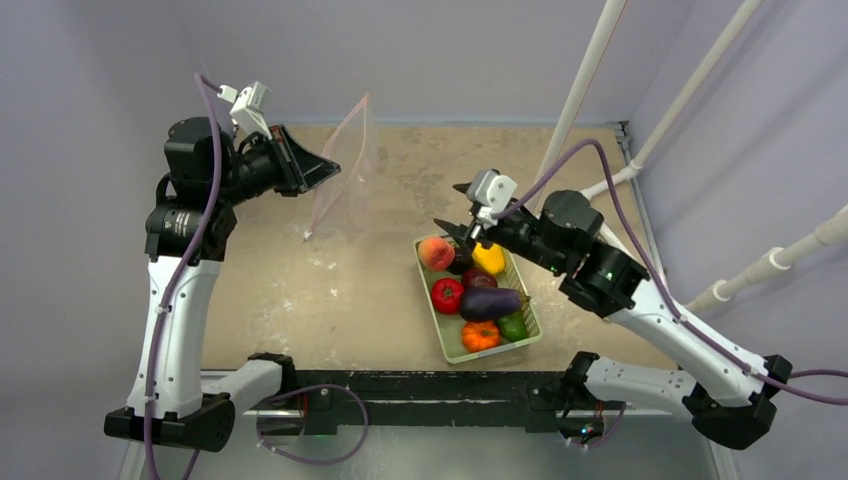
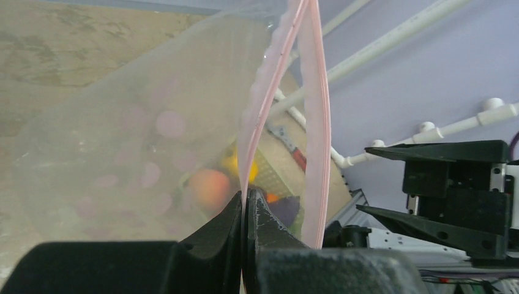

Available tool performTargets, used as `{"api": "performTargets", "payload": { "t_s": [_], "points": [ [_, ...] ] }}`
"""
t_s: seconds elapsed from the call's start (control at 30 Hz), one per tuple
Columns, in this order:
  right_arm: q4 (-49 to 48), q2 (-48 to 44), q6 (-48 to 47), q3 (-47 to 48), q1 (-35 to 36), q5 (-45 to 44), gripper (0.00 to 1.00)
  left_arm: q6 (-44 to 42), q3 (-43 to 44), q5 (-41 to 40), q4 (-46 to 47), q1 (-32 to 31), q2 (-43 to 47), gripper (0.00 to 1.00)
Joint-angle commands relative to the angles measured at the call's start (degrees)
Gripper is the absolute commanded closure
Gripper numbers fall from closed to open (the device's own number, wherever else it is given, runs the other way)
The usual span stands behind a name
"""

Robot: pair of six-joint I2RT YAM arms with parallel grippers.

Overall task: Place the food in the zip-top bag and seal the zipper
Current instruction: Open the zipper of the food storage bag.

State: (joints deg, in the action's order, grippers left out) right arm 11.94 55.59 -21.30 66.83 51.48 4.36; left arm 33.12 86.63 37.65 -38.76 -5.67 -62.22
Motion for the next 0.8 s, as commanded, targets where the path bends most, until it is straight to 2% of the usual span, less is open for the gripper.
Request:
{"api": "performTargets", "payload": {
  "t_s": [0.0, 0.1, 0.4, 0.6, 0.77],
  "points": [
    [-4.2, 3.5, 8.0, 6.1, 0.2, -3.3, 0.35, -7.3, 5.1, -6.4, -5.9, -0.1, -1.4, 1.00],
    [-6.1, 5.3, 9.8, 7.1, 0.2, -1.9, 0.36, -9.6, 6.4, -10.7, -8.2, -0.1, -1.4, 1.00],
    [-13.0, 11.2, 20.8, 12.6, 0.2, -6.0, 0.34, -14.0, 5.8, -23.9, -11.9, -1.1, -1.1, 1.00],
    [-8.2, 19.0, 31.3, 21.4, 0.2, -8.7, 0.34, -14.5, 4.7, -28.4, -12.1, -1.6, -1.1, 1.00],
    [-7.8, 24.5, 34.3, 26.2, 2.6, -11.4, 0.32, -15.1, 4.0, -32.8, -12.7, -2.2, -1.7, 1.00]
  ]
}}
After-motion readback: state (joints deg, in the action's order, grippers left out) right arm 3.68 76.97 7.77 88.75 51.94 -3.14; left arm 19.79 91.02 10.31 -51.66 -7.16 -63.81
